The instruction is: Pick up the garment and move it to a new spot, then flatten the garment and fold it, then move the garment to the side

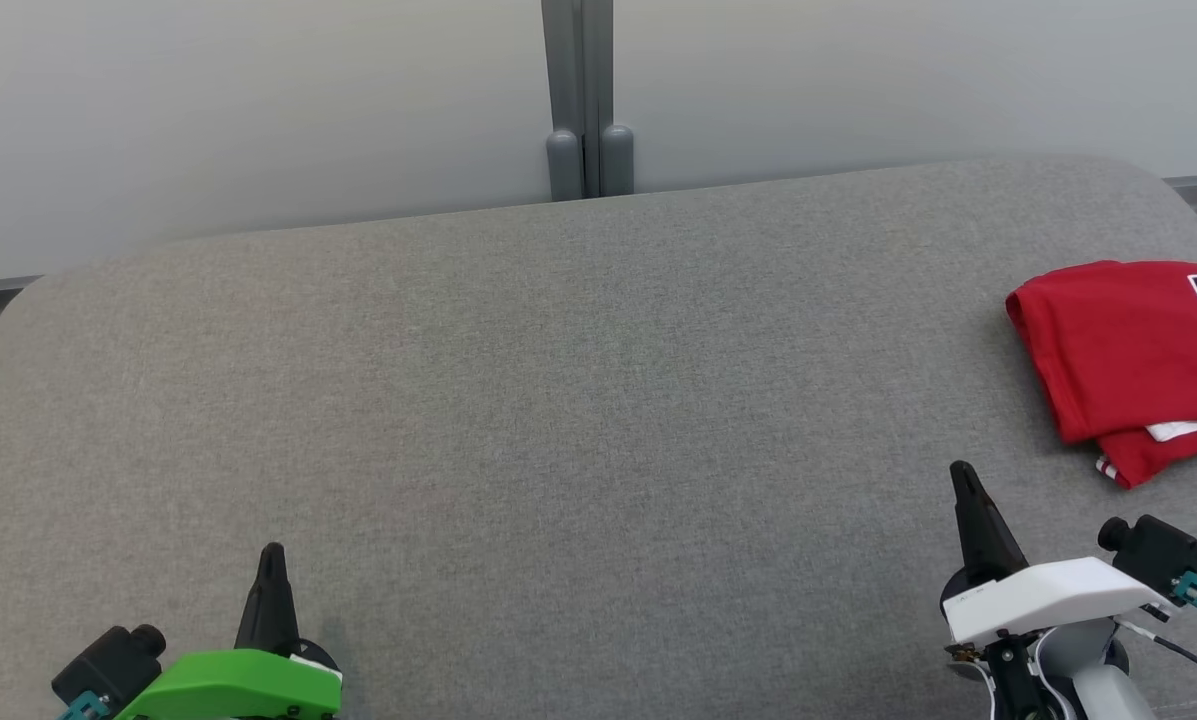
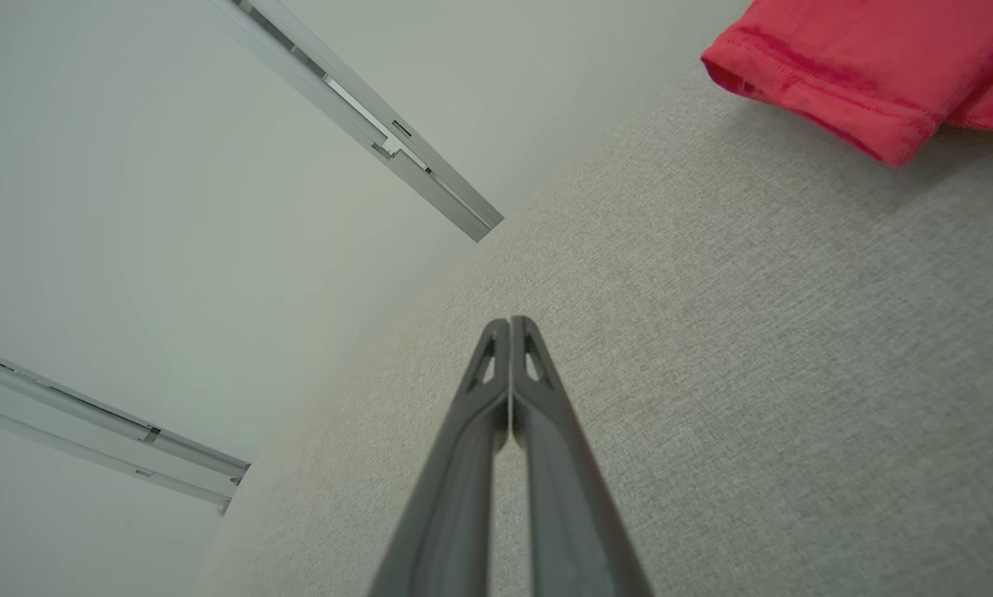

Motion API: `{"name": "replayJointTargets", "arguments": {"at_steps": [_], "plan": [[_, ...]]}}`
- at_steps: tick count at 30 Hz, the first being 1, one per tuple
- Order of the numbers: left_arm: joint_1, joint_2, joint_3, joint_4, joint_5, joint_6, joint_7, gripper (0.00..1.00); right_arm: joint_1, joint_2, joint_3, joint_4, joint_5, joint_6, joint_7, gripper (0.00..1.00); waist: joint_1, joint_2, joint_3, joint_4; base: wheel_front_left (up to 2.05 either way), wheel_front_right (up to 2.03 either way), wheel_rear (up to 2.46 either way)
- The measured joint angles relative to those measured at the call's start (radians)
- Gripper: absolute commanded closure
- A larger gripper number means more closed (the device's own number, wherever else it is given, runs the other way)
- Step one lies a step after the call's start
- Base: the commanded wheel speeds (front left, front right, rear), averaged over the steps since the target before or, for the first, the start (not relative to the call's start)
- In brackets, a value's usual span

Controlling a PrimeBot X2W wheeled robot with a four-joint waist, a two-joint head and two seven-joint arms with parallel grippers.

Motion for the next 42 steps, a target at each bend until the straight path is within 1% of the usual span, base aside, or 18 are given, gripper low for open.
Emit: {"name": "replayJointTargets", "arguments": {"at_steps": [24, 42], "plan": [[-0.045, 0.001, 0.048, 0.003, -0.261, -0.042, 0.076, 1.00, -0.015, -0.003, -0.036, -0.006, 0.286, 0.000, 0.067, 1.00, 0.0000, 0.0000, 0.001, 0.004, 0.00, 0.00, 0.00], [-0.070, 0.002, 0.078, 0.006, -0.419, -0.067, 0.123, 1.00, -0.028, -0.003, -0.061, -0.009, 0.458, 0.000, 0.113, 1.00, 0.0000, 0.0000, 0.002, 0.007, 0.00, 0.00, 0.00]]}}
